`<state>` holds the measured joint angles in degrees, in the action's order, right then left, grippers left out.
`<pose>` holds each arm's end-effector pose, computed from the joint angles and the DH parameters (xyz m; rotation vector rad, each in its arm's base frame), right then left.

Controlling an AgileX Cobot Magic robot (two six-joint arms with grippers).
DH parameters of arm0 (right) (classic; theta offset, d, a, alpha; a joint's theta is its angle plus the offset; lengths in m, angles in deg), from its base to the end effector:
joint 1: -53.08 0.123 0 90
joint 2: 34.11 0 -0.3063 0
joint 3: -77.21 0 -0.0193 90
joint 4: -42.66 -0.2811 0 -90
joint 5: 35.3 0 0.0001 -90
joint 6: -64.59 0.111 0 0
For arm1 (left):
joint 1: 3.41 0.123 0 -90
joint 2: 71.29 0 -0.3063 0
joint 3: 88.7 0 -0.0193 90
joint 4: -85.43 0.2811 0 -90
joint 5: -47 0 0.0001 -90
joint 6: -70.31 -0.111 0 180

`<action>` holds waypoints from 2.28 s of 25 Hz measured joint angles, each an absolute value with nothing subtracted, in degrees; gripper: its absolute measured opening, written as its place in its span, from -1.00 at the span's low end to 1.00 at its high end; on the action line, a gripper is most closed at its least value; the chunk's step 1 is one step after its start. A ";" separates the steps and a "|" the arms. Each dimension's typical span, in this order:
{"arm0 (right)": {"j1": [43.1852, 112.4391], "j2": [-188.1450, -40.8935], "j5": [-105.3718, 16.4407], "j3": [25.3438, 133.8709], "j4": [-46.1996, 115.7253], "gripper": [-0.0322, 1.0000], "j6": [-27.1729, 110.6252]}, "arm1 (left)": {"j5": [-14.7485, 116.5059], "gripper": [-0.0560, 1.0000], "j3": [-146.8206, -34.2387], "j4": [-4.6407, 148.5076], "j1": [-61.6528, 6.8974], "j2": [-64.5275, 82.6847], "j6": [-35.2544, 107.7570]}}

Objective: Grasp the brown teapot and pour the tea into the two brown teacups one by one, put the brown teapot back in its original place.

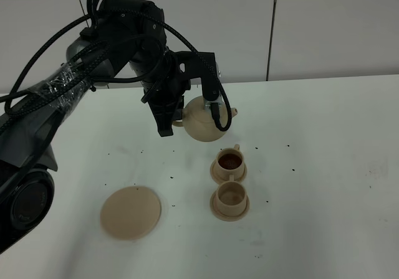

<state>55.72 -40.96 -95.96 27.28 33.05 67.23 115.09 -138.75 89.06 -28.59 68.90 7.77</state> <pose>0.0174 0.0170 0.2796 -0.0068 2.0480 0.2584 0.5073 -0.2313 0.2348 1.9460 2.0001 0.2556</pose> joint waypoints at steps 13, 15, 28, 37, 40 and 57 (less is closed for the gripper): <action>55.72 -40.96 -95.96 27.28 33.05 -0.47 67.23 | 115.09 -0.58 -138.75 88.58 -28.59 68.90 7.72; 55.72 -40.96 -95.96 27.28 33.05 -0.47 67.23 | 115.09 -0.58 -138.75 88.02 -28.84 68.90 7.72; 55.72 -40.96 -95.96 27.28 32.62 -0.47 67.23 | 115.09 -0.58 -132.94 91.40 -33.96 61.66 8.69; 55.72 -40.96 -95.96 27.28 32.62 -0.47 67.23 | 115.04 -0.58 -117.75 95.82 -34.10 51.80 9.27; 55.72 -40.96 -95.96 27.28 32.62 -0.47 67.23 | 115.04 -0.58 -115.63 96.41 -34.10 51.68 9.13; 55.72 -40.96 -95.96 27.28 32.62 -0.47 67.23 | 113.08 -0.58 -111.82 101.08 -35.06 54.07 4.43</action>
<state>55.72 -40.96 -95.96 27.28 32.62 67.23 113.08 -111.82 101.08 -35.06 54.07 4.43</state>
